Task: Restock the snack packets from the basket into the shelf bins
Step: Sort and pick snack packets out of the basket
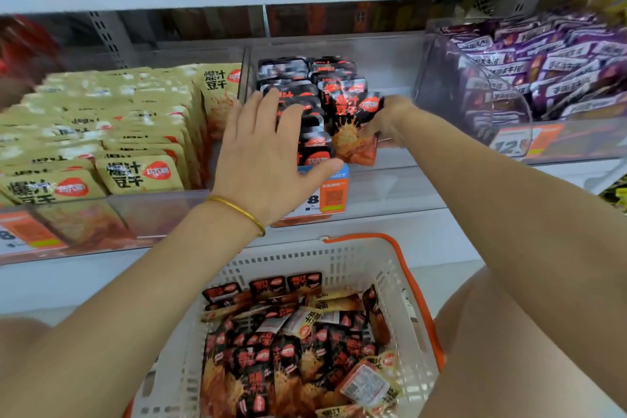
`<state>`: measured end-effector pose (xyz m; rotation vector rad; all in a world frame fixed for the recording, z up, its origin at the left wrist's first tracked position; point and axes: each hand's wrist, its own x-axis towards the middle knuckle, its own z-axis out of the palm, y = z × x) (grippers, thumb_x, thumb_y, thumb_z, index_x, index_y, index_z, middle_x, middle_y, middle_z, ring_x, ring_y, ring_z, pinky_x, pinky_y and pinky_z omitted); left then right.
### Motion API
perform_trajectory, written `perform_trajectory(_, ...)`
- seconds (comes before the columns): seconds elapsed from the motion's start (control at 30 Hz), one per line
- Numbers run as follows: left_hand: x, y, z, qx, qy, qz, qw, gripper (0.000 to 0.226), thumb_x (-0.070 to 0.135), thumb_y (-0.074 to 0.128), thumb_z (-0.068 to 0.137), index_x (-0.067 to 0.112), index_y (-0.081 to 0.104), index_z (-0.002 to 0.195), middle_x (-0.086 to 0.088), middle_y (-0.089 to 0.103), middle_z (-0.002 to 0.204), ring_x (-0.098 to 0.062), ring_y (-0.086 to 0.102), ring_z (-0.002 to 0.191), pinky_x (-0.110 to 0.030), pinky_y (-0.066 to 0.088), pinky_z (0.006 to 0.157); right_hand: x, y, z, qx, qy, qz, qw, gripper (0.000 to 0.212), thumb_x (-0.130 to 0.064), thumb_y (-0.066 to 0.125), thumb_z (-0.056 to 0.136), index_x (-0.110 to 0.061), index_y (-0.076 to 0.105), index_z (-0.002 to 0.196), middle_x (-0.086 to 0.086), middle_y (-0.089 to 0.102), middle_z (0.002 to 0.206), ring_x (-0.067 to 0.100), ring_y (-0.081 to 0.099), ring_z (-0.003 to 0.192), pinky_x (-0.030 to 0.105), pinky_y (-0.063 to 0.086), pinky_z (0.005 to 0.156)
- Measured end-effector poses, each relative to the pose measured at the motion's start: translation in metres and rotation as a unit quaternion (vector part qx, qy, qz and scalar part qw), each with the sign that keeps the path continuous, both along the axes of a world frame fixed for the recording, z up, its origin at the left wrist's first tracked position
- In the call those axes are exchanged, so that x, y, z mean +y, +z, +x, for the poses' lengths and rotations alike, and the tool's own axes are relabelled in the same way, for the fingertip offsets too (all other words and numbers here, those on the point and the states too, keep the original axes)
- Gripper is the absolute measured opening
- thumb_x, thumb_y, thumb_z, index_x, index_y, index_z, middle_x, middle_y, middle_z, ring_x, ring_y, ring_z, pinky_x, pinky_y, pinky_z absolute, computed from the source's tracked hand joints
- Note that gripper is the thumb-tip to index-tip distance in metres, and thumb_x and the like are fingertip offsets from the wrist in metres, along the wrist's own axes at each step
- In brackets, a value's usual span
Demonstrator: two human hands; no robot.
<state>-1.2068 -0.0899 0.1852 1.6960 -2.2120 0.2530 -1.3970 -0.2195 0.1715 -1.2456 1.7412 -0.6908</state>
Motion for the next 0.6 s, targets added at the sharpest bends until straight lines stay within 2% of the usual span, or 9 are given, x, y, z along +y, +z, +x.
perform_trajectory(0.07, 0.0, -0.001, -0.001, 0.002, -0.001, -0.002, 1.0, 0.097, 0.078, 0.019, 0.072, 0.01, 0.041, 0.139, -0.019, 0.03, 0.149, -0.036, 0.022, 0.14, -0.05, 0.01, 0.116, -0.004, -0.002, 0.006, 0.0, 0.004, -0.019, 1.0, 0.027, 0.01, 0.068, 0.078, -0.007, 0.056, 0.096, 0.018, 0.062, 0.113, 0.03, 0.061, 0.1, 0.048, 0.051, 0.09)
perform_trajectory(0.2, -0.002, -0.003, 0.0, 0.005, -0.005, -0.015, 1.0, 0.096, 0.077, 0.022, 0.072, 0.01, 0.042, 0.138, -0.019, 0.033, 0.148, -0.036, 0.024, 0.14, -0.049, 0.01, 0.116, -0.011, -0.003, 0.015, 0.115, 0.011, -0.074, 0.991, 0.042, -0.004, 0.076, 0.074, -0.003, 0.053, 0.109, 0.014, 0.06, 0.117, 0.032, 0.061, 0.106, 0.042, 0.052, 0.091)
perform_trajectory(0.27, -0.003, -0.005, 0.001, 0.004, -0.007, -0.017, 1.0, 0.097, 0.078, 0.022, 0.072, 0.01, 0.041, 0.138, -0.018, 0.032, 0.148, -0.035, 0.023, 0.14, -0.049, 0.008, 0.116, -0.012, -0.003, 0.017, 0.144, 0.003, -0.08, 0.986, 0.034, -0.009, 0.077, 0.074, -0.005, 0.047, 0.09, 0.015, 0.06, 0.117, 0.03, 0.06, 0.107, 0.04, 0.051, 0.093)
perform_trajectory(0.33, -0.003, -0.005, 0.002, 0.004, -0.009, -0.02, 1.0, 0.097, 0.078, 0.021, 0.072, 0.01, 0.041, 0.139, -0.018, 0.032, 0.149, -0.034, 0.023, 0.14, -0.048, 0.008, 0.116, -0.012, -0.002, 0.016, 0.161, -0.004, -0.078, 0.984, 0.042, -0.01, 0.076, 0.076, -0.011, 0.035, 0.071, 0.014, 0.06, 0.116, 0.029, 0.061, 0.107, 0.039, 0.051, 0.092)
perform_trajectory(0.43, -0.003, -0.004, 0.003, 0.013, -0.013, -0.021, 1.0, 0.097, 0.078, 0.022, 0.072, 0.009, 0.04, 0.139, -0.018, 0.031, 0.149, -0.033, 0.023, 0.14, -0.049, 0.008, 0.117, -0.01, -0.003, 0.013, 0.12, -0.008, -0.063, 0.991, 0.038, -0.008, 0.073, 0.078, -0.013, 0.037, 0.067, 0.015, 0.061, 0.119, 0.029, 0.062, 0.108, 0.039, 0.052, 0.092)
perform_trajectory(0.5, -0.002, -0.003, 0.004, 0.021, -0.019, -0.024, 0.999, 0.095, 0.077, 0.024, 0.074, 0.008, 0.041, 0.138, -0.018, 0.033, 0.147, -0.034, 0.024, 0.14, -0.049, 0.008, 0.117, -0.005, -0.001, 0.011, 0.122, -0.012, -0.054, 0.991, 0.038, -0.009, 0.074, 0.079, -0.008, 0.038, 0.068, 0.017, 0.064, 0.107, 0.028, 0.066, 0.101, 0.038, 0.054, 0.089)
perform_trajectory(0.6, 0.007, -0.002, 0.004, 0.062, -0.059, -0.076, 0.993, 0.081, 0.067, 0.037, 0.081, 0.004, 0.048, 0.13, -0.019, 0.043, 0.139, -0.035, 0.034, 0.133, -0.05, 0.018, 0.115, 0.01, 0.014, 0.009, 0.089, -0.048, -0.093, 0.991, 0.037, -0.006, 0.077, 0.075, -0.002, 0.042, 0.088, 0.015, 0.061, 0.101, 0.031, 0.065, 0.093, 0.044, 0.056, 0.081)
